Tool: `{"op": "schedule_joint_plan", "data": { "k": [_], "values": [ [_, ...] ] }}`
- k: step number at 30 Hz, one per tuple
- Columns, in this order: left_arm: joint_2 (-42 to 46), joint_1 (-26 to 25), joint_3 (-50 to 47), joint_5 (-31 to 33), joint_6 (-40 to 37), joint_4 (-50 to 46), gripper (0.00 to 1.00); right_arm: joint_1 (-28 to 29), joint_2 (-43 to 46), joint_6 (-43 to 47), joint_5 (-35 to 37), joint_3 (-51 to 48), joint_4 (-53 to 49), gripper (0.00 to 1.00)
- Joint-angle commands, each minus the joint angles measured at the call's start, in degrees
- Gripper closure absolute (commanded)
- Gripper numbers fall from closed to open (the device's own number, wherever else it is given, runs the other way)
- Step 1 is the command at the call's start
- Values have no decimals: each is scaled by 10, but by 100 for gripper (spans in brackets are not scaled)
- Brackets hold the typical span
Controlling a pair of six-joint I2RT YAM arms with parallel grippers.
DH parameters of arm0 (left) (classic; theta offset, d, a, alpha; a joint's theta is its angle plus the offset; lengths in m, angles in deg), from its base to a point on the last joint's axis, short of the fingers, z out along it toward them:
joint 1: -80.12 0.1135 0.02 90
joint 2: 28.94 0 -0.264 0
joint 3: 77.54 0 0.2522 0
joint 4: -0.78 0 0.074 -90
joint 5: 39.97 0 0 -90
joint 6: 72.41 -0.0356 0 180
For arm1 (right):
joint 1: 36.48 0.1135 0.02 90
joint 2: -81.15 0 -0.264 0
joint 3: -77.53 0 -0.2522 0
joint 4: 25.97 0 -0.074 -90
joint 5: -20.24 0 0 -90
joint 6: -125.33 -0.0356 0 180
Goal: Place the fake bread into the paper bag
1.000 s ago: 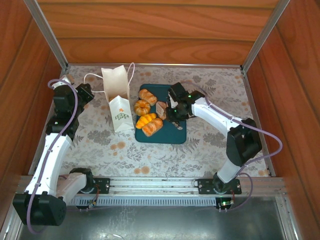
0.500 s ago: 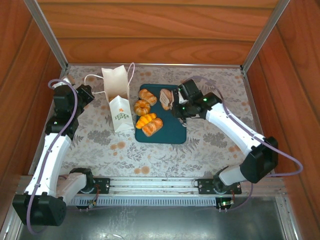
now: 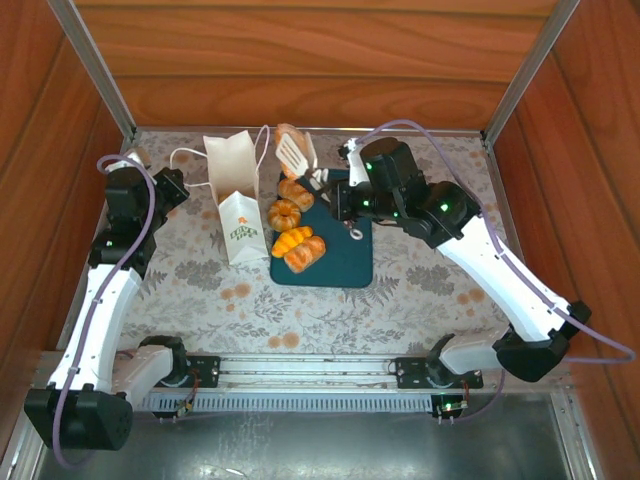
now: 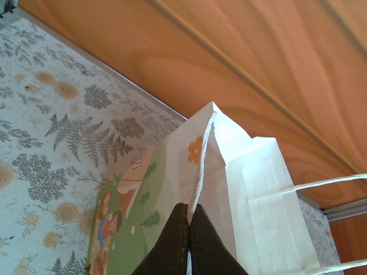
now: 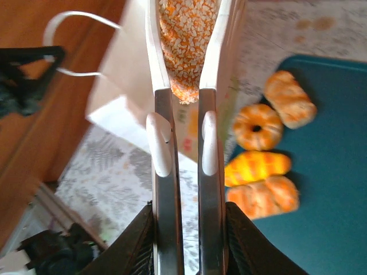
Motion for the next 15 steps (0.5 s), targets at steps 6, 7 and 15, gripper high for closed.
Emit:
{"op": "schedule_joint_plan", "data": {
  "k": [6, 7, 15],
  "values": [
    [-7, 4, 33, -18, -9, -27, 100, 81, -24, 20, 59, 121, 17, 74],
    [-6, 5, 36, -19, -8, -29, 100, 87, -38, 26, 57, 140, 14, 74],
    [6, 5, 37, -20, 8, -31, 100, 101, -151, 54, 53, 245, -10, 74]
  ]
}}
